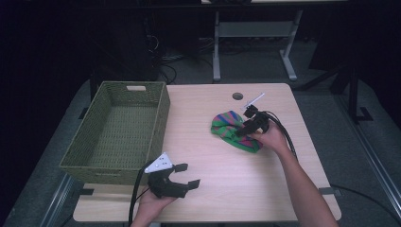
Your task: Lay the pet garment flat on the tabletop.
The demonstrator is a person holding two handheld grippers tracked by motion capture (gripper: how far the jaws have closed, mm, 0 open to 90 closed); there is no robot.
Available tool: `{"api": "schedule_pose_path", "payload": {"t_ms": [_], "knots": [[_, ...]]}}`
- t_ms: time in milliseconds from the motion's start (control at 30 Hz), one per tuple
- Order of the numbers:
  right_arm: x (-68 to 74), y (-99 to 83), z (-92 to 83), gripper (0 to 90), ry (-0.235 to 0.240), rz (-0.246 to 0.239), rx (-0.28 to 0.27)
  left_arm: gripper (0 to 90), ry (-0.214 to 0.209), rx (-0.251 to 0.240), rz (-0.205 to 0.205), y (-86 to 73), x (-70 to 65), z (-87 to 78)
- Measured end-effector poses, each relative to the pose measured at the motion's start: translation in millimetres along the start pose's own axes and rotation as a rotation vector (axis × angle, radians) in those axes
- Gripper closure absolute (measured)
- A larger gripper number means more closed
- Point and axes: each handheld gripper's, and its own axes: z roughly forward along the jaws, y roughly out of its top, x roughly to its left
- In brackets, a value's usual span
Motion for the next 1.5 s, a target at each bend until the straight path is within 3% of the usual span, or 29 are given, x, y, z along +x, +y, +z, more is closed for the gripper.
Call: {"api": "schedule_pose_path", "payload": {"t_ms": [700,867,967,1200,1400,1500], "knots": [[11.0,4.3,6.2,49.6,-0.111,-0.077,0.077,18.5,0.003,0.005,0.011,0.3,-2.2,1.7],[12.8,4.8,5.8,57.0,-0.120,-0.082,0.081,18.6,0.001,0.005,0.010,0.6,-2.9,3.1],[15.1,6.3,6.2,65.1,-0.124,-0.111,0.088,18.6,-0.001,0.006,0.012,0.7,-3.7,4.1],[14.7,5.7,5.2,74.6,-0.134,-0.111,0.083,18.6,0.001,0.008,0.013,1.0,-3.4,4.0],[14.4,6.1,4.0,77.7,-0.129,-0.106,0.079,18.8,0.005,0.005,0.016,1.1,-3.5,2.5],[11.7,5.5,-1.3,78.1,-0.100,-0.083,0.067,18.8,0.007,0.005,0.017,1.5,-2.7,2.4]]}}
